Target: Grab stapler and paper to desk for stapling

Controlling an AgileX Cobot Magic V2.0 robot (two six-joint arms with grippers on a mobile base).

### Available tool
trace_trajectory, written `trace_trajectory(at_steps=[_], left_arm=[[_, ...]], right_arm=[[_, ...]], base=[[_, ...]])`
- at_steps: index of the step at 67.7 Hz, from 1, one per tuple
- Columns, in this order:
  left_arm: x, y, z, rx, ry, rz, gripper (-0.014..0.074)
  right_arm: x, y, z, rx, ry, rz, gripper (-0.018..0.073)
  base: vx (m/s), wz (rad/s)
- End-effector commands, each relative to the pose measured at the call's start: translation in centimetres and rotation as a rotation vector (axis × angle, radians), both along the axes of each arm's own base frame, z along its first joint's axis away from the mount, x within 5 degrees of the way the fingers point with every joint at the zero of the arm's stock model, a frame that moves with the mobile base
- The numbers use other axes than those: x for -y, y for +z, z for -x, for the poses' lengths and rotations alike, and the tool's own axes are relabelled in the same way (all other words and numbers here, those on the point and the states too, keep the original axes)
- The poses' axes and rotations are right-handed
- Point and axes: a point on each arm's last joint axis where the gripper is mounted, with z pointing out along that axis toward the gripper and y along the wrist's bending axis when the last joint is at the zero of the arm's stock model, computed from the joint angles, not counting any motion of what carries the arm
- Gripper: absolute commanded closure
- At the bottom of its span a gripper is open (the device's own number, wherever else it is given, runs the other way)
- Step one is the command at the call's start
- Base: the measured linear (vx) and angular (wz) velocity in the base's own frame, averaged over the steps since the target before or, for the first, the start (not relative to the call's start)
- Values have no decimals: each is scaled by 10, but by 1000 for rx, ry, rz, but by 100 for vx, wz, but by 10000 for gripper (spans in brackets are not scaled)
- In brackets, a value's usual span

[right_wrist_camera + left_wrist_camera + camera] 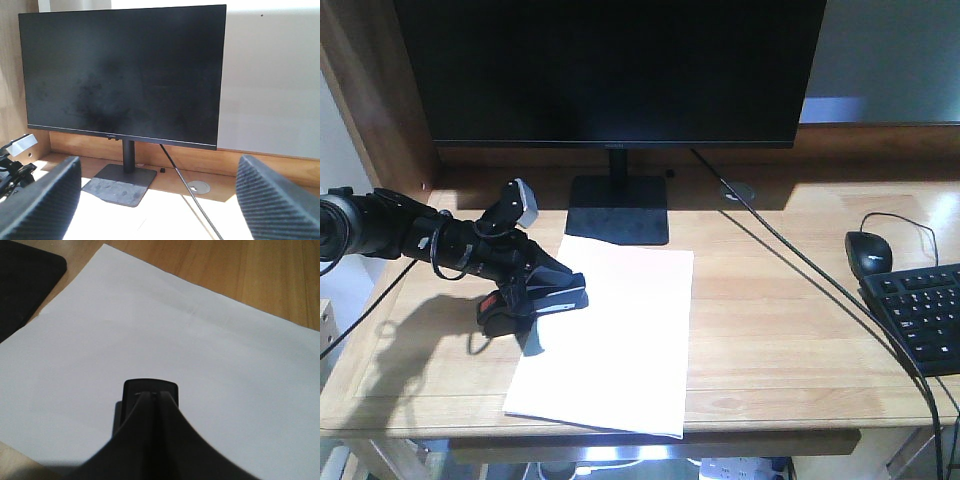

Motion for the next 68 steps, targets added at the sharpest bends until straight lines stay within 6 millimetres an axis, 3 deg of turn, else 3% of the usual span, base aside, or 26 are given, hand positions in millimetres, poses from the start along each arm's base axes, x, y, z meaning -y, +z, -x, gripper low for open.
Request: trace_trajectory(at_steps=[1, 58, 68], left_arm=[[0, 12, 1, 46, -20, -67, 603], [-2, 12, 3, 32, -35, -97, 603], [-4, 26, 5, 45, -40, -136, 603]], right_arm=[[-2, 10, 1, 34, 19, 16, -31], [-2, 10, 1, 34, 19, 16, -31], [-2, 10, 1, 34, 19, 16, -31]], base=[[0, 0], [0, 0], [0, 0]])
